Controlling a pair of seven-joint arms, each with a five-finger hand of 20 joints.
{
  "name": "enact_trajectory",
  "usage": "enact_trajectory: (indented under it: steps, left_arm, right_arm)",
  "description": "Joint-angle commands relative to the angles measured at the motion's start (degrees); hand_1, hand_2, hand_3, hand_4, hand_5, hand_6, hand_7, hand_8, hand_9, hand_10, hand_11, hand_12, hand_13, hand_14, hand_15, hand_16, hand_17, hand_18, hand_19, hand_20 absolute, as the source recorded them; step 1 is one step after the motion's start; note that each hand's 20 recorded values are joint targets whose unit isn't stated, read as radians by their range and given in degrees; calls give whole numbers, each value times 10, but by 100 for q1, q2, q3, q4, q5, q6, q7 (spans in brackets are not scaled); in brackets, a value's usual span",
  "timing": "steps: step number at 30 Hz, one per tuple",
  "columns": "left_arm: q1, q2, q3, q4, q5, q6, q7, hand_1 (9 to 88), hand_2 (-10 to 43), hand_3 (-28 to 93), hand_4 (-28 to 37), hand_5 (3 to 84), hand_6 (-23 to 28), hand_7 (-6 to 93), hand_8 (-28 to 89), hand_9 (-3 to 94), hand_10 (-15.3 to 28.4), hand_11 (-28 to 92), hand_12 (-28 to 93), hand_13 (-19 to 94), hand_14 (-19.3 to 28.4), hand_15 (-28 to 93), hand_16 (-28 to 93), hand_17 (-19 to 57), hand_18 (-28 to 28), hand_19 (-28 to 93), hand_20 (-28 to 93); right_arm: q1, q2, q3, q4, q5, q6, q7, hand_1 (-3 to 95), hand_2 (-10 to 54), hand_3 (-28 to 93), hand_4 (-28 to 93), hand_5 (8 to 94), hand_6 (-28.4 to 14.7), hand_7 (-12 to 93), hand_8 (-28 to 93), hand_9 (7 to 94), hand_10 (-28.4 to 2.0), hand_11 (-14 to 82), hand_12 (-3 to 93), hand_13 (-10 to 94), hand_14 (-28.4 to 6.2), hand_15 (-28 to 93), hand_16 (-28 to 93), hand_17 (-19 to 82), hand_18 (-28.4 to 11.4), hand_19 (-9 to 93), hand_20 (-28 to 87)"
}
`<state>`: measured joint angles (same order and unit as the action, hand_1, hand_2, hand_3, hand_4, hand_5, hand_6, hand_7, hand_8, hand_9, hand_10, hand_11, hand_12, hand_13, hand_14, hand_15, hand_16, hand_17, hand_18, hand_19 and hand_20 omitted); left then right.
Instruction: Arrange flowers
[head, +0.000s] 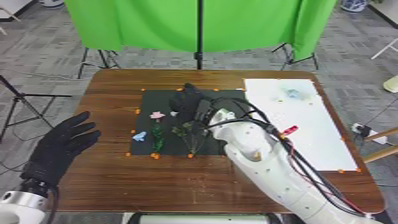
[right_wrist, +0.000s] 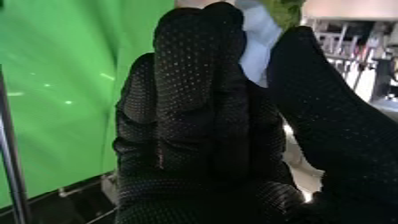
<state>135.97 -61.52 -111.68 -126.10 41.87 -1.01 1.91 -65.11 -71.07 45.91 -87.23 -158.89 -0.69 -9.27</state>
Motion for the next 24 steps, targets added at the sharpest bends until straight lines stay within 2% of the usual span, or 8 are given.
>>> enact_trajectory:
  steps: [1, 7, 11, 16, 20, 24]
  left_arm:
    - [14, -46, 53, 44, 38, -12, -72, 270, -3, 721, -230, 339, 22, 285, -135, 292, 127, 319, 143, 257, 152, 442, -9, -50, 227, 503, 87]
    - [36, -11, 46, 46, 25, -5, -55, 270, -3, 721, -230, 339, 23, 284, -135, 292, 127, 319, 143, 257, 152, 443, -9, -50, 226, 502, 87]
    - [41, -16, 27, 51, 23, -9, -62, 271, -3, 720, -231, 339, 22, 284, -135, 292, 127, 319, 143, 257, 151, 442, -9, -50, 226, 502, 87]
    - [43, -23, 34, 57, 18, -15, -59, 270, -3, 721, -230, 339, 22, 284, -135, 292, 127, 319, 143, 257, 152, 442, -9, -50, 227, 503, 87]
    - [56, -55, 19, 43, 33, -34, -68, 270, -3, 721, -230, 340, 23, 283, -135, 291, 127, 318, 144, 257, 151, 442, -9, -50, 226, 502, 87]
    - [72, -60, 4, 31, 25, -15, -41, 270, -3, 720, -231, 339, 23, 284, -135, 292, 127, 318, 144, 258, 151, 443, -9, -50, 226, 503, 87]
  right_arm:
    - [24, -231, -48, 221, -480, -176, -35, 466, -95, 828, -283, 729, 38, 405, -118, 884, -14, 120, 447, 802, 7, 438, 363, 287, -152, 742, 410]
    - [53, -221, -69, 209, -462, -134, 212, 415, -95, 808, -283, 659, 33, 445, -144, 824, -18, 141, 442, 733, -4, 503, 319, 264, -155, 735, 421]
    - [41, -265, 27, 214, -536, -186, 180, 362, -95, 827, -283, 636, 29, 393, -129, 745, -39, 259, 368, 687, -19, 566, 230, 250, -156, 732, 427]
    - [49, -249, 35, 238, -629, -241, 202, 328, -95, 857, -283, 618, 35, 357, -223, 689, -54, 331, 302, 653, -23, 572, 211, 236, -157, 725, 425]
    - [-80, -128, 175, -47, -622, -348, 208, 323, -95, 865, -283, 606, 34, 360, -234, 671, -58, 345, 288, 640, -23, 573, 208, 231, -159, 723, 427]
    - [-36, 187, 524, -265, -188, -73, 553, 277, -95, 887, -283, 575, 33, 363, -238, 624, -66, 376, 248, 609, -28, 581, 203, 218, -164, 727, 433]
